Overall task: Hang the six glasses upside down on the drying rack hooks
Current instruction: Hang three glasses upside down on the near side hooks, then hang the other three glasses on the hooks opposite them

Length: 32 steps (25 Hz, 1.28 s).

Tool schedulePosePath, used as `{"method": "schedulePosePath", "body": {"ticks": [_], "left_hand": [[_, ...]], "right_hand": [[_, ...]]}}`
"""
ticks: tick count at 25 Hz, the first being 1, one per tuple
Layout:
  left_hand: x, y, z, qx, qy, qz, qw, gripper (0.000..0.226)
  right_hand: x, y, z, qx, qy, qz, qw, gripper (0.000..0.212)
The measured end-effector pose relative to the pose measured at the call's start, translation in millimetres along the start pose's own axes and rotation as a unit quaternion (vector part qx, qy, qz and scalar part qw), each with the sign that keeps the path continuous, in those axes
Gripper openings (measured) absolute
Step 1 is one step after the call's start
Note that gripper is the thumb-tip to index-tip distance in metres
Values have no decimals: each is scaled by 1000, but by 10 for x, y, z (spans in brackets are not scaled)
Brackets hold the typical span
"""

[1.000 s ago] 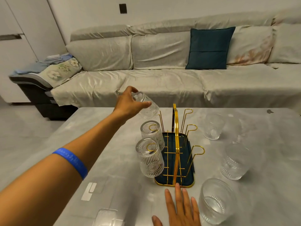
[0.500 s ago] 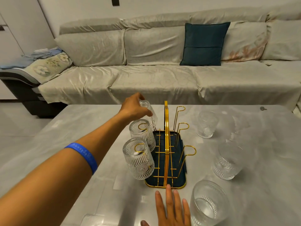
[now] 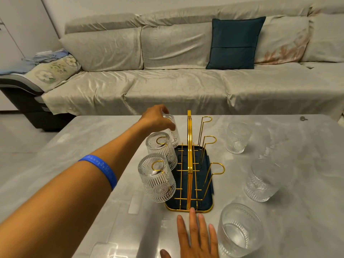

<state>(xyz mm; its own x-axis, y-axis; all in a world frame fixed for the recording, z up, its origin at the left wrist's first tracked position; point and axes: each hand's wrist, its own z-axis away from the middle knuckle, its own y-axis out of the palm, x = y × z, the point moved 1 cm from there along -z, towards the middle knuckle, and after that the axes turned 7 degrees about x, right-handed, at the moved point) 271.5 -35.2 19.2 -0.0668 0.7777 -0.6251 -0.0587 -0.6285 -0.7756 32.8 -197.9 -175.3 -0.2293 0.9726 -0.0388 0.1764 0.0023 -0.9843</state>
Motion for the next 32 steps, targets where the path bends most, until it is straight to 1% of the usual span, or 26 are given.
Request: {"method": "schedulePosePath", "body": {"ticks": [2, 4, 6, 7, 8, 9, 10, 11, 12, 13, 14, 15, 16, 17, 18, 19, 20, 21, 22, 23, 24, 26, 28, 29, 30, 32], "left_hand": [[16, -14, 4, 10, -6, -3, 1000, 65], [21, -14, 36, 28, -12, -10, 999, 72], [8, -47, 144, 27, -3, 23, 999, 77], [11, -80, 256, -8, 10, 72, 997, 74], [43, -106, 416, -74, 22, 137, 988, 66], [114, -115, 637, -159, 29, 208, 965, 55], [220, -86, 935, -248, 25, 274, 929, 44], [346, 2, 1284, -317, 11, 321, 892, 34], [486, 157, 1654, -350, -8, 340, 873, 28], [606, 362, 2021, -345, -28, 331, 878, 26], [704, 597, 2339, -309, -40, 300, 902, 26], [771, 841, 2578, -253, -41, 250, 934, 27], [812, 1068, 2732, -197, -32, 191, 961, 28], [837, 1251, 2793, -150, -15, 125, 981, 30], [846, 1380, 2788, -114, 3, 60, 992, 35], [858, 1469, 2752, -82, 16, 0, 997, 45], [878, 1542, 2702, -50, 21, -53, 997, 58], [905, 1616, 2649, -19, 25, -103, 994, 70], [930, 1680, 2608, 5, 30, -141, 990, 77], [957, 1736, 2577, 17, 34, -165, 986, 80], [979, 1772, 2550, 19, 37, -180, 983, 80], [982, 1791, 2505, 19, 36, -191, 981, 77], [974, 1799, 2458, 16, 28, -194, 980, 77], [976, 1810, 2449, 10, 24, -197, 980, 77], [977, 1817, 2448, 5, 22, -200, 979, 77], [983, 1826, 2456, 2, 22, -202, 979, 78]], "right_hand": [[-4, -30, 2, 12, 2, -19, 1000, 94], [5, -47, 32, 12, -8, -30, 999, 94], [41, -63, 62, 12, -10, -69, 997, 93], [61, -88, 84, 28, -8, -100, 995, 92], [75, -131, 113, 55, -9, -128, 990, 88], [76, -177, 134, 68, -8, -153, 986, 84], [72, -235, 155, 80, -4, -156, 985, 83], [71, -291, 176, 88, -4, -151, 985, 81], [55, -327, 211, 87, -8, -167, 982, 77], [23, -362, 267, 97, -16, -209, 973, 70], [-2, -387, 336, 90, -20, -276, 957, 57], [-15, -442, 427, 49, -7, -356, 933, 37], [-49, -497, 543, -9, 24, -424, 905, 18], [-89, -541, 653, -65, 73, -474, 875, 20], [-149, -548, 761, -110, 133, -513, 841, 30], [-234, -559, 849, -144, 191, -556, 796, 37], [-348, -559, 899, -181, 242, -586, 752, 43], [-480, -557, 904, -202, 283, -607, 714, 48], [-610, -553, 873, -196, 302, -627, 691, 55], [-715, -564, 814, -161, 296, -642, 689, 63], [-781, -581, 740, -119, 275, -642, 706, 74], [-819, -605, 590, -52, 231, -607, 759, 88], [-826, -605, 474, -29, 225, -555, 800, 89], [-839, -607, 437, -25, 224, -541, 810, 86], [-858, -629, 420, -22, 218, -541, 812, 82], [-945, -723, 405, -9, 187, -527, 829, 80]]}}
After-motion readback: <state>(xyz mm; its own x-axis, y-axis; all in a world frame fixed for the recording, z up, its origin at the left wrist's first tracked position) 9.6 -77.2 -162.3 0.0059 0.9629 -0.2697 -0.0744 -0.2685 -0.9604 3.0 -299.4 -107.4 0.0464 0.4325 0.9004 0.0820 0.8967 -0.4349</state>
